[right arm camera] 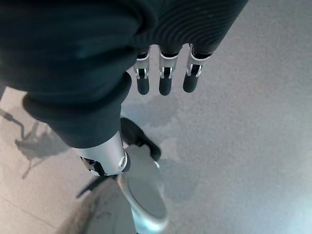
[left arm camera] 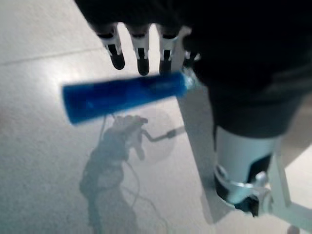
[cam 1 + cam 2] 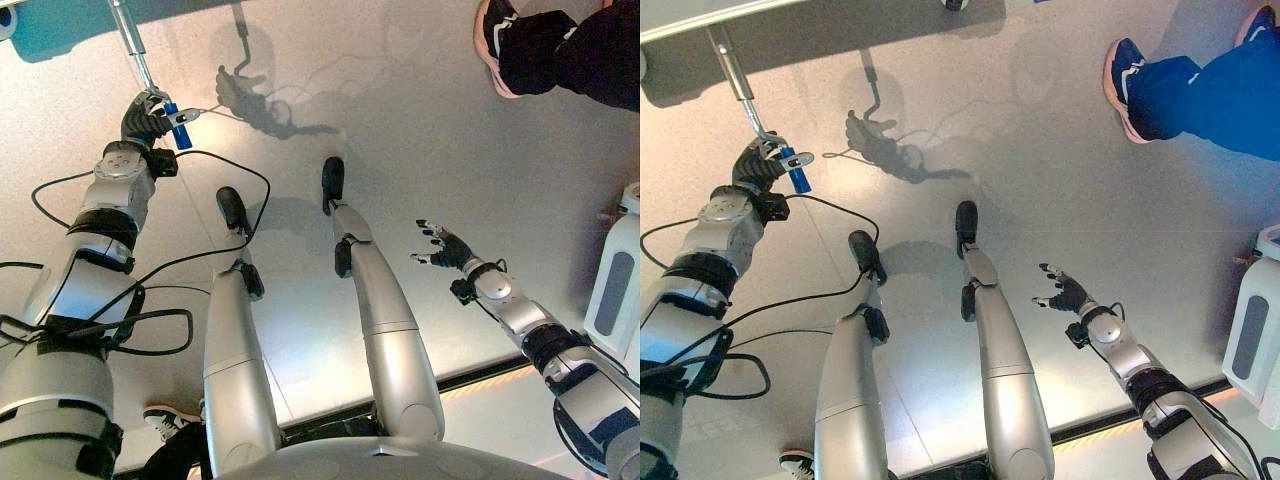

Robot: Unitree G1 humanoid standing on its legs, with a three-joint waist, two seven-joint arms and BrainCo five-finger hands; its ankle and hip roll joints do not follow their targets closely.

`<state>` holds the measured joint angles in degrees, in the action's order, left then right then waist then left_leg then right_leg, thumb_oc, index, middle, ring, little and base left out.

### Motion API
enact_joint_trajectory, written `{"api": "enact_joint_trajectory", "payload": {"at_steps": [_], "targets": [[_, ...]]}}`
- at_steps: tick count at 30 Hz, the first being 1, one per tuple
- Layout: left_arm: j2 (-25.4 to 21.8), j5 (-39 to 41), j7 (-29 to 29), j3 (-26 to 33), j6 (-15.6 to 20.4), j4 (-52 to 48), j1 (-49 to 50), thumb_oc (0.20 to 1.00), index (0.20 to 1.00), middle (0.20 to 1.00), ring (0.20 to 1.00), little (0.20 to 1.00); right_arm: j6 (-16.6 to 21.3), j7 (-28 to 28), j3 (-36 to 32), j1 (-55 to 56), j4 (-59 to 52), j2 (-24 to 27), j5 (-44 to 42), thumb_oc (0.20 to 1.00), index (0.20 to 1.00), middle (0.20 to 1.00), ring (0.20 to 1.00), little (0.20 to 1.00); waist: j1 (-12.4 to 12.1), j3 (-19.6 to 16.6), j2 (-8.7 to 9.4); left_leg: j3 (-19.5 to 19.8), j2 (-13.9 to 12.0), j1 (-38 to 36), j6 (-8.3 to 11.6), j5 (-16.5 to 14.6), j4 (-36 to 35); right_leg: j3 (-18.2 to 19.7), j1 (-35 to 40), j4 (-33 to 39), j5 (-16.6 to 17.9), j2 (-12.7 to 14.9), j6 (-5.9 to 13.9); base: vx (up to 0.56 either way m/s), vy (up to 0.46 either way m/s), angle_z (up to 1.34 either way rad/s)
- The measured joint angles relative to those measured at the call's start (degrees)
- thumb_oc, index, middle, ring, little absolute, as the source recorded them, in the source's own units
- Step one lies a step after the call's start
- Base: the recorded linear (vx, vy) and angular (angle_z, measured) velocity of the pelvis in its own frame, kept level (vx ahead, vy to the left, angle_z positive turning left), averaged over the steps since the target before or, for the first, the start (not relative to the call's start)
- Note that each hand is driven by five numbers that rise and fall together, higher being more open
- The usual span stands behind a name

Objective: Raise the hospital bed

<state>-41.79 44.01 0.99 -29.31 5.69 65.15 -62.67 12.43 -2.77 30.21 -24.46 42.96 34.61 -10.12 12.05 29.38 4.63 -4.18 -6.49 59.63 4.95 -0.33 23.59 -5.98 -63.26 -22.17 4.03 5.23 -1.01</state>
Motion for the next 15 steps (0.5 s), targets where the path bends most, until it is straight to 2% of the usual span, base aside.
{"api": "enact_joint_trajectory", "payload": {"at_steps": [15], "targets": [[0.22,-0.54,0.04,-1.68,0.07,0.22,-1.95,1.0,1.0,1.0,1.0,1.0,-0.07,-0.44,1.81,-0.02,0.07,-0.01,0.5,1.0,1.0,1.0,1.0,1.0,0.09,0.01,0.06,0.22,-0.04,-0.02,0.01,0.01,0.9,-0.01,0.08,-0.85,0.0,0.05,0.0,0.0,-0.002,0.0]]}}
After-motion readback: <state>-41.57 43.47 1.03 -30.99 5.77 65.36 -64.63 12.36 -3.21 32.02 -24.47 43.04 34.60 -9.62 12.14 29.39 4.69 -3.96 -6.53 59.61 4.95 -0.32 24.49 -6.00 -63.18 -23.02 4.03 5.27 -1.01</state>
